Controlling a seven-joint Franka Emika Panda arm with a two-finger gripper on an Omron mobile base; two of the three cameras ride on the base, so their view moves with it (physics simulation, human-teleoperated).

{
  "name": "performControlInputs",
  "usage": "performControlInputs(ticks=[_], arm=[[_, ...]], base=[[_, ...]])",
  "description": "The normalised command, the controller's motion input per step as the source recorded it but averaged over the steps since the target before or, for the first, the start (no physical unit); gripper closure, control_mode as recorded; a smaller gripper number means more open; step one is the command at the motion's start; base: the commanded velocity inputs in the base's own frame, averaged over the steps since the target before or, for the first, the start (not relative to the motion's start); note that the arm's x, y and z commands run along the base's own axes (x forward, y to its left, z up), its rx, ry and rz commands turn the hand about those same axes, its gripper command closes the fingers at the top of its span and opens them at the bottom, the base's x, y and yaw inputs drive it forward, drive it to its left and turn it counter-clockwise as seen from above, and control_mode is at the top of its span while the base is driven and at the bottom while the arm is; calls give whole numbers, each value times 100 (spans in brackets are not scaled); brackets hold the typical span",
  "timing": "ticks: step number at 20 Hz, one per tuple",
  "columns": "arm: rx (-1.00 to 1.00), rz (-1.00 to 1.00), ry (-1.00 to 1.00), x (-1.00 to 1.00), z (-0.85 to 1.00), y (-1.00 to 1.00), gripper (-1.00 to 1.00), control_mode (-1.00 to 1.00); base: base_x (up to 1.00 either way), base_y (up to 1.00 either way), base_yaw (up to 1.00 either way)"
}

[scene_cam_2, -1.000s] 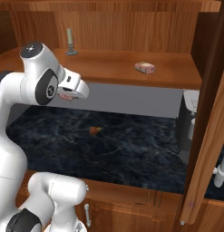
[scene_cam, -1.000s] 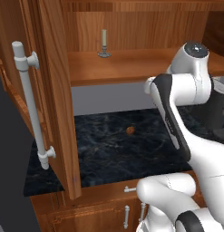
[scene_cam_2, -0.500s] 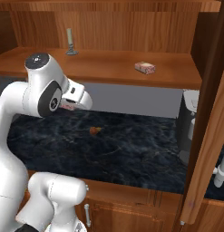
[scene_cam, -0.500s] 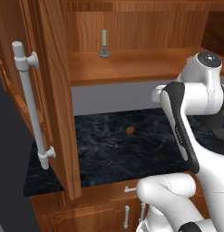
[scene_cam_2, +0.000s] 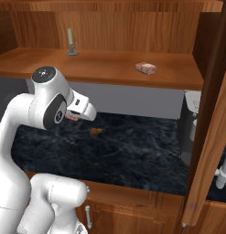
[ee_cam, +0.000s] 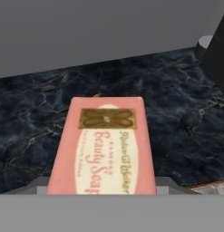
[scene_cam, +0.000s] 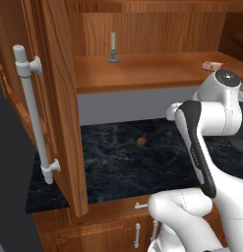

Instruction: Pick the bar soap and bar soap from the cabinet and place them on the counter.

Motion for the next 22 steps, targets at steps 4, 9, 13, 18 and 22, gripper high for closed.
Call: performControlInputs(ticks=[4,9,13,18,22], arm=[[0,0,0,0,-36,-6,100,-100],[0,0,0,0,-35,-9,100,-100],[0,0,2,10,-36,-8,100,-100],[0,0,2,23,-32,-5,100,-100],[0,0,3,28,-29,-4,100,-100]], base=[[0,0,0],[0,0,0],[0,0,0],[0,0,0],[0,0,0]])
